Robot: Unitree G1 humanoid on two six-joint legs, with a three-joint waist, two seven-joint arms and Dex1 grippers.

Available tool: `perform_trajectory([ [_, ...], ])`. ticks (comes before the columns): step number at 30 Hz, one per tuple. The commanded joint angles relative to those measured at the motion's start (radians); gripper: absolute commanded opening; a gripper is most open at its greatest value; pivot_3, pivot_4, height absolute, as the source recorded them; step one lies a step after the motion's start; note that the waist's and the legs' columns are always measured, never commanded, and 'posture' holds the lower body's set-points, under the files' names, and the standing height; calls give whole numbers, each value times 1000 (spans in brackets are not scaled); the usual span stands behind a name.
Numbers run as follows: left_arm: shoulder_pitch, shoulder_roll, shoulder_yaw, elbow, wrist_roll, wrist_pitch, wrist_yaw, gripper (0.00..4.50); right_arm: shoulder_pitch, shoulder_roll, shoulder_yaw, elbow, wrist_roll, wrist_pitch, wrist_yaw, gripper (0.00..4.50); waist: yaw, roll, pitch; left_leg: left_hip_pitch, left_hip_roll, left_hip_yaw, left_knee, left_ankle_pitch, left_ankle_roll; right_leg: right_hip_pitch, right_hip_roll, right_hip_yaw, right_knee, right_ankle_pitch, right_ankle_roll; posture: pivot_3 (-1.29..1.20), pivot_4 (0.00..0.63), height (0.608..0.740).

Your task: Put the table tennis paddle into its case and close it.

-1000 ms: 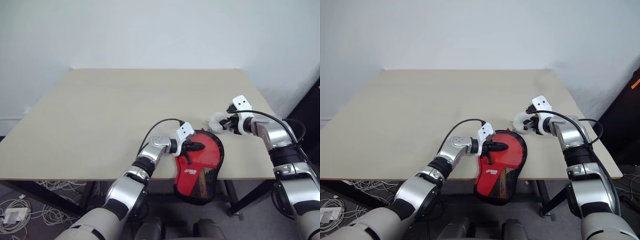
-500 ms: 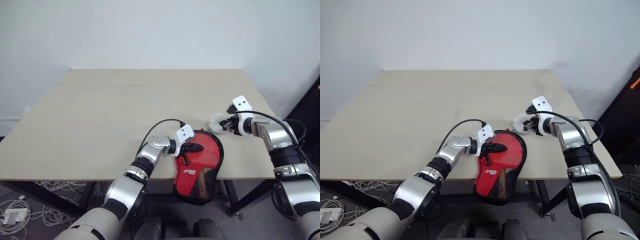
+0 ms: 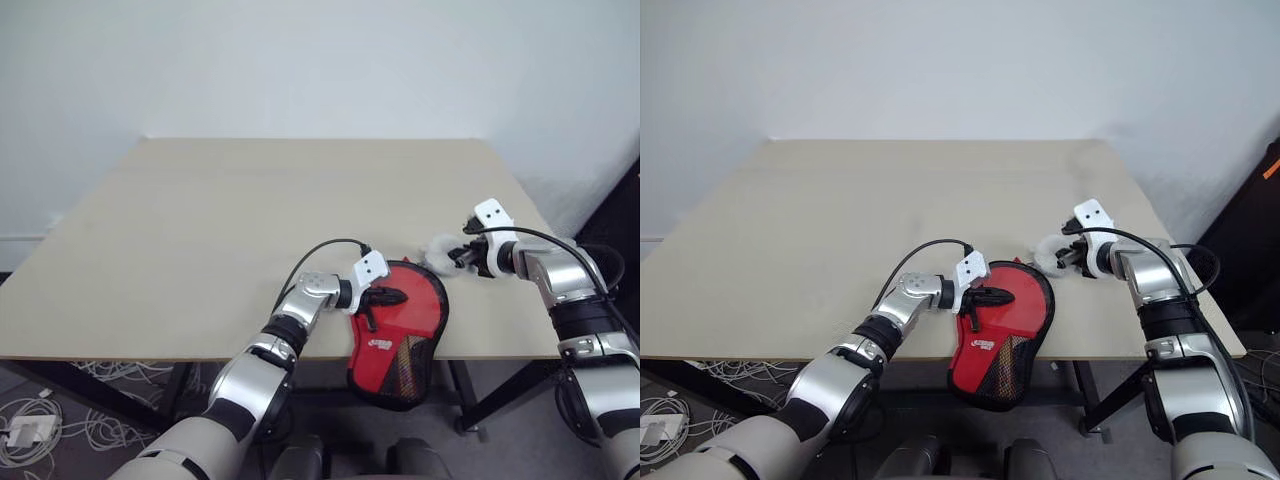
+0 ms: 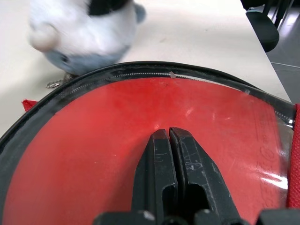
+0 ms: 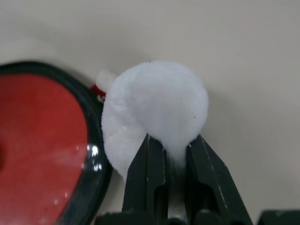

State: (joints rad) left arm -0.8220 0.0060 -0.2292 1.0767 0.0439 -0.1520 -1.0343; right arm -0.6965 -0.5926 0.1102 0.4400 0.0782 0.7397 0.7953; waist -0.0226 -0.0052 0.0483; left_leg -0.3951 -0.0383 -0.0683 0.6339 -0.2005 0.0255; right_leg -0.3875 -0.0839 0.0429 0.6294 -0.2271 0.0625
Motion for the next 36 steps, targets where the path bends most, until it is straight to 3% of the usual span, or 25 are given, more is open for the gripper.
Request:
perform_trajectory([
  [1, 35, 16, -25, 35, 39, 16, -1, 0, 17, -60, -5, -61, -10, -5, 20, 36, 0, 1, 0, 0, 0, 0, 0, 0, 0, 0, 0, 0, 0, 0, 0, 0, 0, 739],
  [15, 30, 8, -25, 39, 39, 19, -7, 0, 233, -239, -6, -237, 13, -73, 165, 36, 8, 2, -5, 0, -1, -1, 6, -4, 4, 5, -1, -1, -1, -3, 4, 0, 0, 739],
  [36, 2, -14, -27, 65, 53, 5, -24, 0, 617, -519, -216, -676, 269, -72, 433, 36, 34, 2, -5, 1, -1, -1, 13, -11, 7, 10, -2, -2, -4, -5, 7, 0, 0, 739],
])
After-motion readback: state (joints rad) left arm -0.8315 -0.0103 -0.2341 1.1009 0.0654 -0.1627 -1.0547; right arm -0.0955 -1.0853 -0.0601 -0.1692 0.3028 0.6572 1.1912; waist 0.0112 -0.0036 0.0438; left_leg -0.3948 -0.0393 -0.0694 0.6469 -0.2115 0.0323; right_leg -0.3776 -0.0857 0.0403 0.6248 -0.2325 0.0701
